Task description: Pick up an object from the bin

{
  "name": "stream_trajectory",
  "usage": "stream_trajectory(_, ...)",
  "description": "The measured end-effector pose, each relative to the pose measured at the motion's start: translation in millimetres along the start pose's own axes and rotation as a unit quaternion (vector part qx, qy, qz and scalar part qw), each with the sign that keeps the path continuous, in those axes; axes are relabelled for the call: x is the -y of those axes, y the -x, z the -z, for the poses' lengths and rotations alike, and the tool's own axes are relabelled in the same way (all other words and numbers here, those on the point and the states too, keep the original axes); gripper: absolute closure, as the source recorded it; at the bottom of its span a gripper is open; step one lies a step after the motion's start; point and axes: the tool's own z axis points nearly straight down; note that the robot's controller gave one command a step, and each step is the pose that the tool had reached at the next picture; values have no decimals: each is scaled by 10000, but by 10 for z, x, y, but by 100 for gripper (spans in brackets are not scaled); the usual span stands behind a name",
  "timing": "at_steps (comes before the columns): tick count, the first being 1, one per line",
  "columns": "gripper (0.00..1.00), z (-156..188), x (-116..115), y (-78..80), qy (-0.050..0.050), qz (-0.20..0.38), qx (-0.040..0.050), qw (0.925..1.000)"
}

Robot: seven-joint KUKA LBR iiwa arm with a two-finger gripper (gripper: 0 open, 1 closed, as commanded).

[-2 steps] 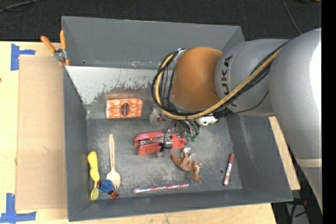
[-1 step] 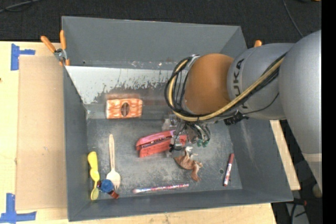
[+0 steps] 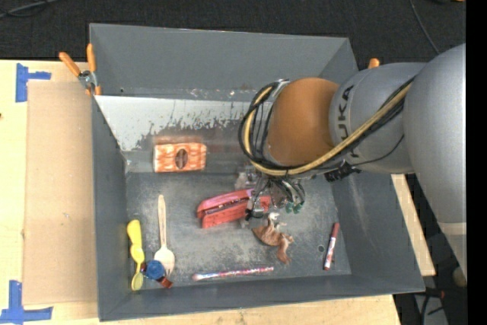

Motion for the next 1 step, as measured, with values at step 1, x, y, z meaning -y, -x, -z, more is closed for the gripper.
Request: stream_trajectory(1,100,485,-41,-72,-3,-127,-43,9999)
